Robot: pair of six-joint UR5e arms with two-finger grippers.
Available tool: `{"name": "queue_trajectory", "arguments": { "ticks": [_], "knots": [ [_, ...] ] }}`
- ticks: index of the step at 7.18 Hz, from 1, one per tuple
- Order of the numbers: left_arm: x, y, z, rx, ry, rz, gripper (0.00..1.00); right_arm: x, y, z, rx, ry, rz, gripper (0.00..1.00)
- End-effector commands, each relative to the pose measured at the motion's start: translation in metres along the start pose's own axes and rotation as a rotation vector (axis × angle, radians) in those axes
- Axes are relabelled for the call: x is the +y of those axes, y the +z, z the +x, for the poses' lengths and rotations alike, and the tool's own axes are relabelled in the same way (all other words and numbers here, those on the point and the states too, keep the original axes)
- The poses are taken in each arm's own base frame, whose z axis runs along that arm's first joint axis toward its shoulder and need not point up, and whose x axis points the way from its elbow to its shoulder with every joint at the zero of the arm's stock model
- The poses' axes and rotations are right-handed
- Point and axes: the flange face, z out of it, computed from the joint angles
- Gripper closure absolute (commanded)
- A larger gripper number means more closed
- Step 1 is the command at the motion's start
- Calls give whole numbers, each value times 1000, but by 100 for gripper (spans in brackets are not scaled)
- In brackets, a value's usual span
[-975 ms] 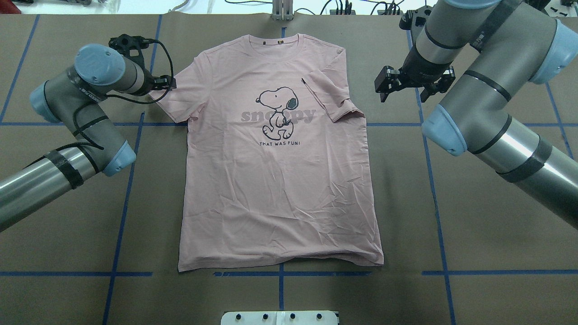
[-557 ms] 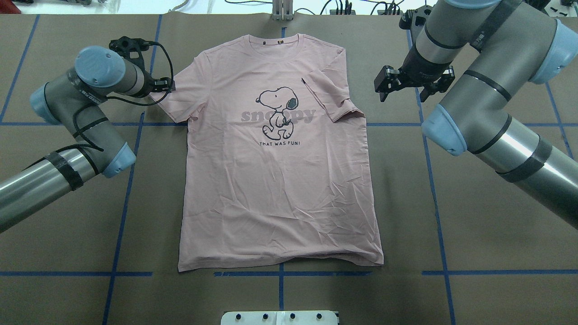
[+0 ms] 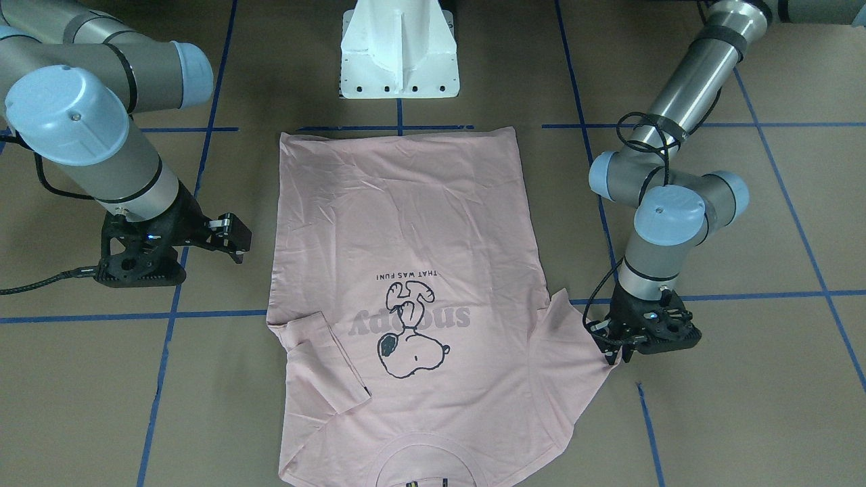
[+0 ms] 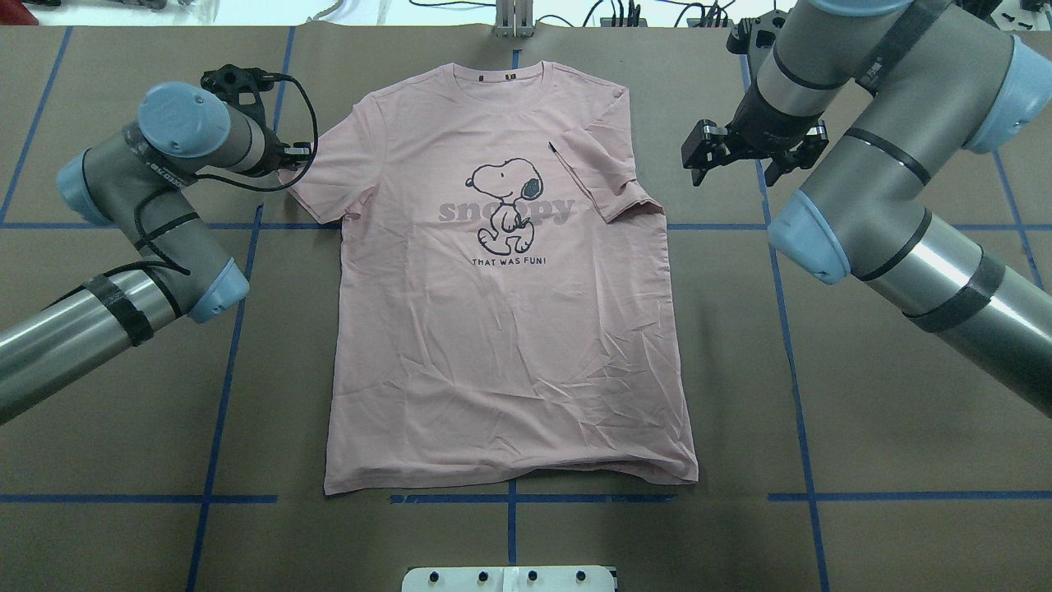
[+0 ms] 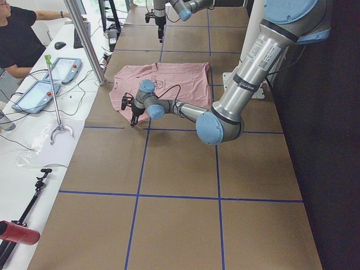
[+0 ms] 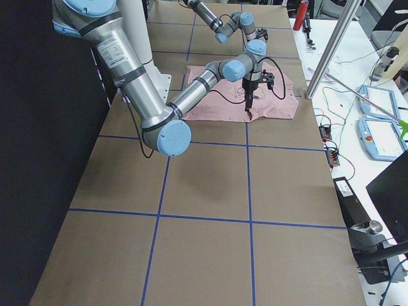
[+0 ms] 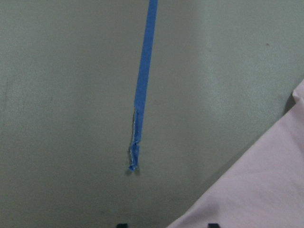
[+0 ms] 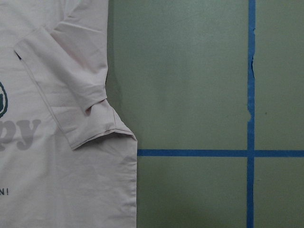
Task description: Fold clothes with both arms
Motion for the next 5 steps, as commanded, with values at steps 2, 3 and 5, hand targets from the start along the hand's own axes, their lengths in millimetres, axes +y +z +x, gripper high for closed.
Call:
{"name": "queue_trajectory", "arguments": {
  "ticks": [2,3,5],
  "knots": [
    [-4,-6,4,4,-7,-8,100,0,1,1,2,1,-1,0],
    [-9,-21,14,14,-15,-43,100,0,1,2,2,1,-1,0],
    [-37,-79,80,1,-57,-87,100,1,0,1,-1,-1,1,0]
  ]
}}
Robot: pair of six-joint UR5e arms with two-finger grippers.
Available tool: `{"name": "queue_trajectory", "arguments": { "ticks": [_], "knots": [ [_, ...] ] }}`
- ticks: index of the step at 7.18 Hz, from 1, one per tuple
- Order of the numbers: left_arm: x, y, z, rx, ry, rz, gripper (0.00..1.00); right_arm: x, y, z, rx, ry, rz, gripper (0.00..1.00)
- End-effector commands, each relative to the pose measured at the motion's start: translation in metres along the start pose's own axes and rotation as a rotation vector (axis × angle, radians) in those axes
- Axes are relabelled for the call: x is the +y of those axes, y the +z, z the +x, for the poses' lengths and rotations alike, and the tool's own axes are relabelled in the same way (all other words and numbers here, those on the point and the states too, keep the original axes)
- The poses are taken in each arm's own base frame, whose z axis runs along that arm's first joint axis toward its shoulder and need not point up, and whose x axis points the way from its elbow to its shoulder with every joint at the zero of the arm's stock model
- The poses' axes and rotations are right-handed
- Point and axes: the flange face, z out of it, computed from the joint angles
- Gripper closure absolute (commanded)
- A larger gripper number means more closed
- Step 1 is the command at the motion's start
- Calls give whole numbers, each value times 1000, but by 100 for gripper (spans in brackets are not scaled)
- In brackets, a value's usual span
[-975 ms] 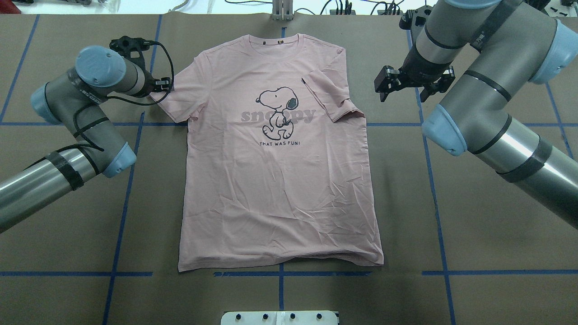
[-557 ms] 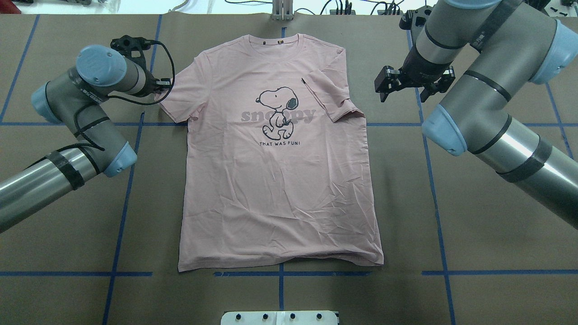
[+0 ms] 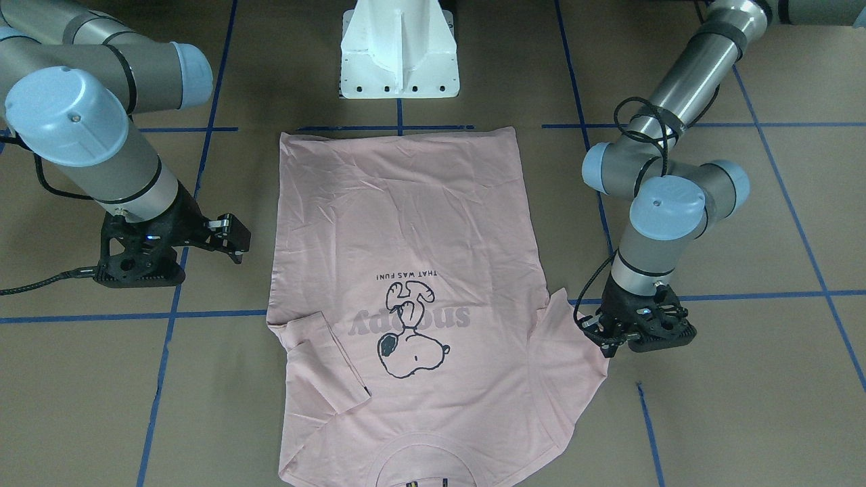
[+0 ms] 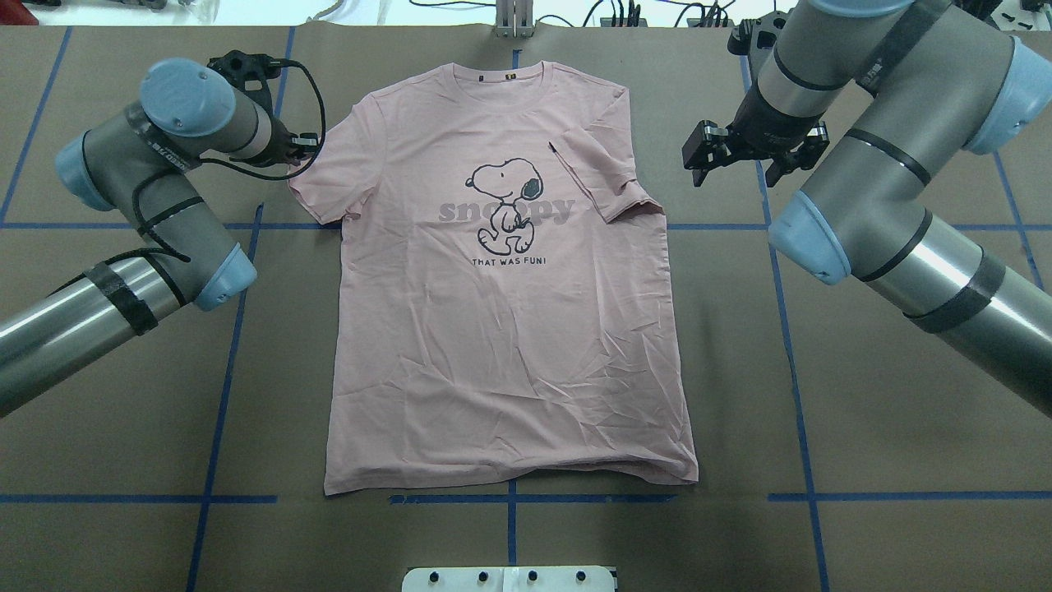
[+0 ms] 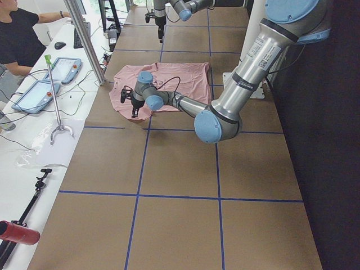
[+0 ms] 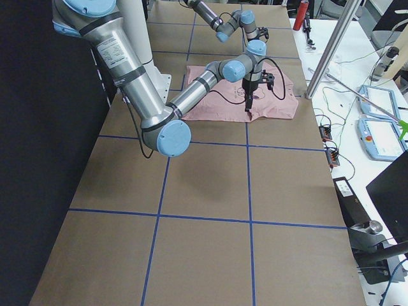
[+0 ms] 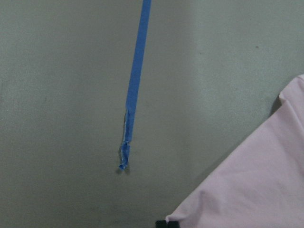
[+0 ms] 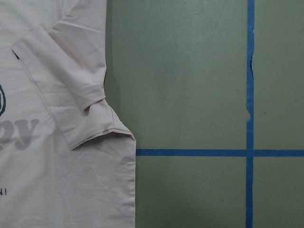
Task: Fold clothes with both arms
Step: 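Fold the other sleeve inward with the left gripper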
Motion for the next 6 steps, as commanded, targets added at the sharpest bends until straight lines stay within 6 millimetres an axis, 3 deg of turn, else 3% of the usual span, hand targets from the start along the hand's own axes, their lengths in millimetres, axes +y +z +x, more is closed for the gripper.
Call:
{"name": "queue_trajectory", "arguments": {
  "ticks": [1,3,4,6],
  "knots": [
    [-21,-52,73,21,-120,-13,100,0,1,1,-4,-5,3,0],
    [-3,-42,166,59,-240,-56,100,3,7,10,5,2,-2,0],
    [-3,-32,200,74,-288,-65,100,4,8,13,8,-2,-5,0],
    [-4,1,189,86,-298,-55,100,5,9,13,9,3,-5,0]
  ]
}}
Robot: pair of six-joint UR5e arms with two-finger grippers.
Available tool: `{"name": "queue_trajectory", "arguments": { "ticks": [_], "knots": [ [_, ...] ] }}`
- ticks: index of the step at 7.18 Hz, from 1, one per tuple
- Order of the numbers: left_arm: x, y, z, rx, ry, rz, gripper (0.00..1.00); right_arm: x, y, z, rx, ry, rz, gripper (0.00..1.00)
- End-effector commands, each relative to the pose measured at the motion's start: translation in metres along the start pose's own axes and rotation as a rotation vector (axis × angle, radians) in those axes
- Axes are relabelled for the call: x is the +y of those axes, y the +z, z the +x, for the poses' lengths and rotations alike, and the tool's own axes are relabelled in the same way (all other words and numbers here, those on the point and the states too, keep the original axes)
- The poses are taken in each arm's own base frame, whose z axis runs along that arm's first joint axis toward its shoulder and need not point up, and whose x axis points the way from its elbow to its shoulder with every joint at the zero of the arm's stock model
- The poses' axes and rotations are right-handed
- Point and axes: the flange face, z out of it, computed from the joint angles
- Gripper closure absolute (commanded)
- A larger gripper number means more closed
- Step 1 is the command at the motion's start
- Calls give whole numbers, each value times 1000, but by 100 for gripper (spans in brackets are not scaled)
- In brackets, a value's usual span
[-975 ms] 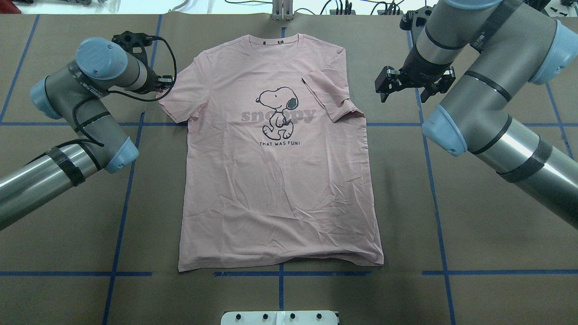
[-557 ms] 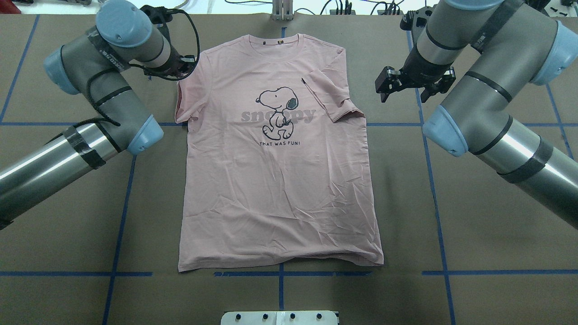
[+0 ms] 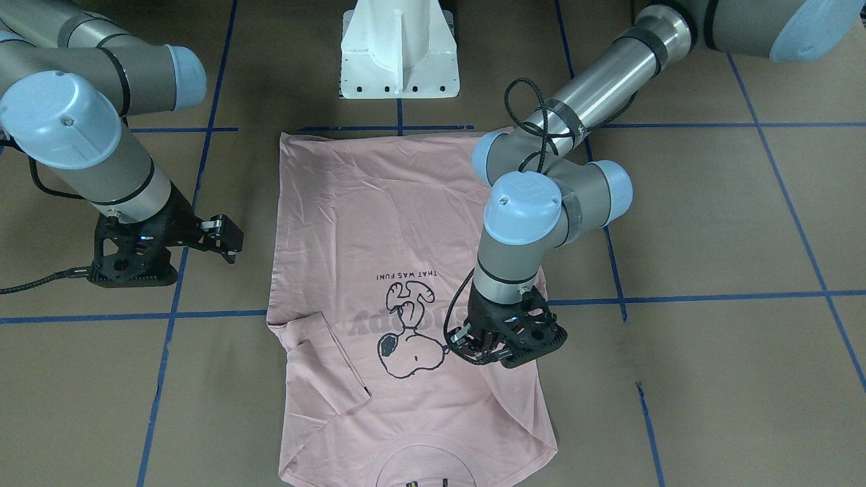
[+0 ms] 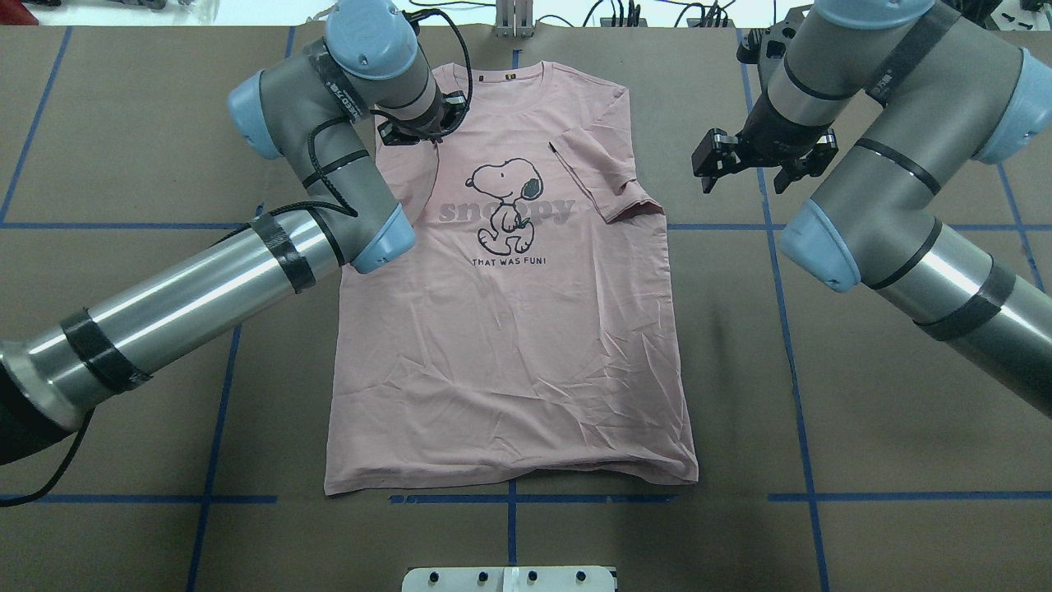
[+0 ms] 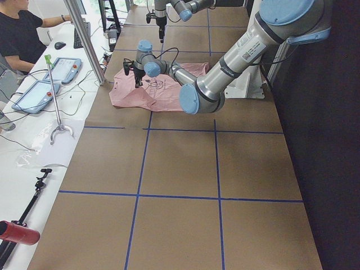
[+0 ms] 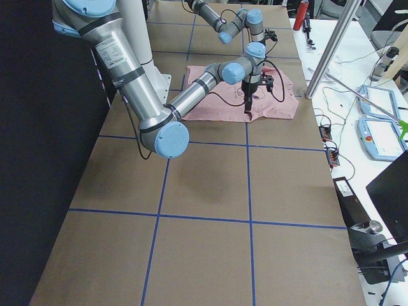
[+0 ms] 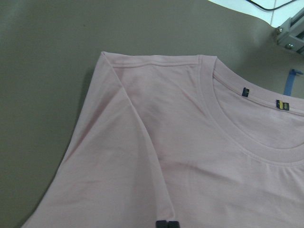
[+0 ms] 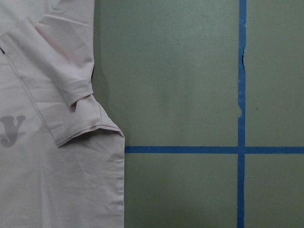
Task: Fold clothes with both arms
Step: 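Fold the other sleeve inward with the left gripper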
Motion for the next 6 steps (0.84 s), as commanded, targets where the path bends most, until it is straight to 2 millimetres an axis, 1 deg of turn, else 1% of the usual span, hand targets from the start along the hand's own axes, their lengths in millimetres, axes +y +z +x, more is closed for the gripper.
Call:
{"name": "queue_trajectory", "arguments": {
  "ticks": [1,2,3,4,5,6],
  "knots": [
    [2,19,-4,6,-4,10,87,2,1,0,0,0,-1,0],
    [8,20,-5,11,35,8,1,1,2,1,2,-1,0,0],
    [11,6,1,44,43,10,0,4,7,3,-10,-14,9,0],
    [21,-9,-15,74,94,5,0,17,30,28,-41,-24,28,0],
    [28,-25,-46,85,106,3,0,35,50,38,-104,-13,58,0],
    [40,-49,-66,77,129,-47,0,53,59,38,-150,47,66,0]
  ]
}}
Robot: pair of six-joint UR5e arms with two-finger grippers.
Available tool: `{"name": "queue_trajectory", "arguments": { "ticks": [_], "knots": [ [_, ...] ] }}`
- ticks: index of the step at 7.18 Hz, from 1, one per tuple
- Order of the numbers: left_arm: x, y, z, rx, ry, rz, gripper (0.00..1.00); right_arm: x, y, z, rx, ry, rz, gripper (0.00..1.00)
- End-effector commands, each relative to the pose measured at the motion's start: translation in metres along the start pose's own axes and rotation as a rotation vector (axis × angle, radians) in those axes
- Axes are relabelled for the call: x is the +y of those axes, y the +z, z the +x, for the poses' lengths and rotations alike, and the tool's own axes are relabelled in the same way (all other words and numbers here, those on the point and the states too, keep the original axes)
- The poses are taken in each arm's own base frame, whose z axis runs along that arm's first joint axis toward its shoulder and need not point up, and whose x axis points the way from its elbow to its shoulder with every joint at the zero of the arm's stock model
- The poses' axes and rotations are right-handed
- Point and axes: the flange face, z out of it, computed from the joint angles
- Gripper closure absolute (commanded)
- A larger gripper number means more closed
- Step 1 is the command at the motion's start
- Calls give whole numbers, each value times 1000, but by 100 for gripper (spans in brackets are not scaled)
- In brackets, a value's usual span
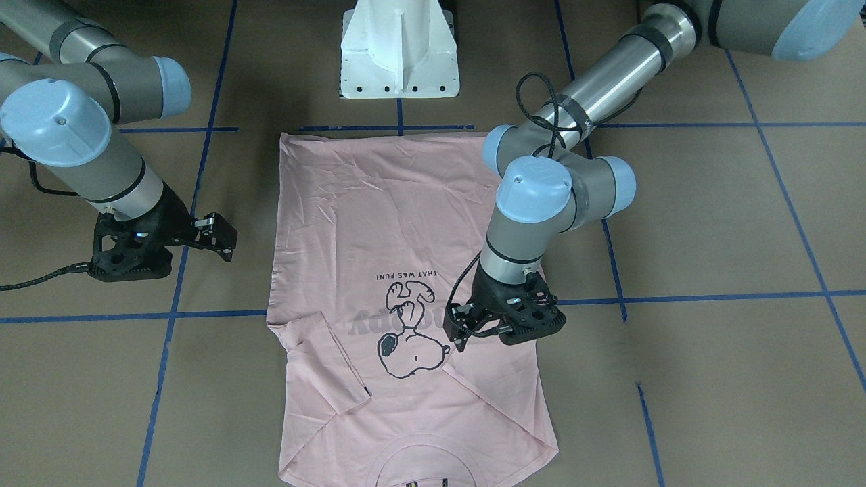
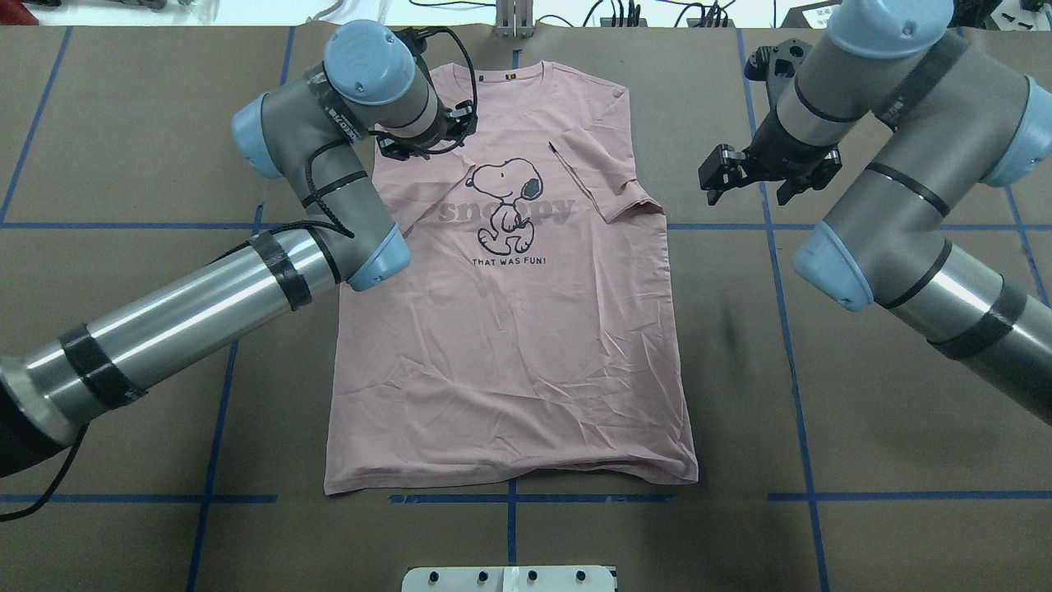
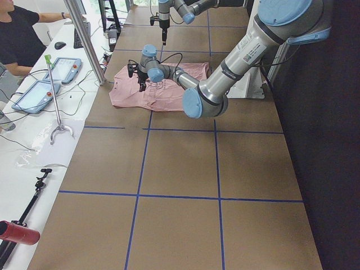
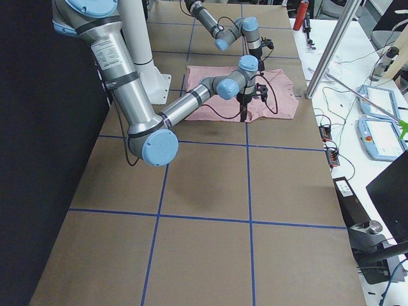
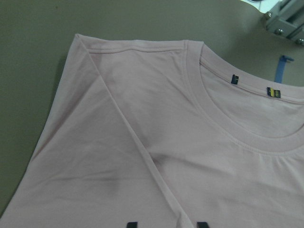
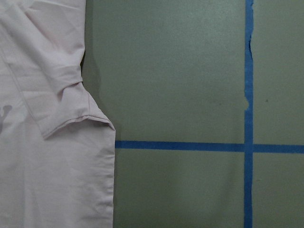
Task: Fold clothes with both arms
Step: 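Fold the other sleeve inward with the left gripper, then move both grippers to the hem corners nearest the robot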
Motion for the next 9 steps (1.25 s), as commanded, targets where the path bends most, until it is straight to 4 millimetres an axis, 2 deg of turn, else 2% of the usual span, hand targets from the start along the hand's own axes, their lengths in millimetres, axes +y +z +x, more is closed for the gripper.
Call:
{"name": "queue_trajectory", "arguments": {
  "ticks": [1,2,3,4,5,6,7,9],
  "knots": [
    [29,-65,-29,0,28,-45,0,58,14,-3,-61,97,31,0],
    [62,-101,-44,-12,43,-71,0,121,22,5,-37,93,15,0],
    [83,-144,-56,19,58,-77,0,187,25,-10,-16,115,55,0],
    [95,-164,-57,55,71,-80,0,241,43,-42,-21,142,39,0],
    [108,-170,-52,74,85,-88,0,289,68,-66,-1,139,81,0],
    [109,-171,-52,74,84,-82,0,310,78,-74,5,110,73,0],
    [107,-172,-51,74,84,-57,0,319,89,-75,21,102,60,1],
    [108,-177,-49,83,81,-54,0,322,101,-78,34,96,48,5]
  ]
}}
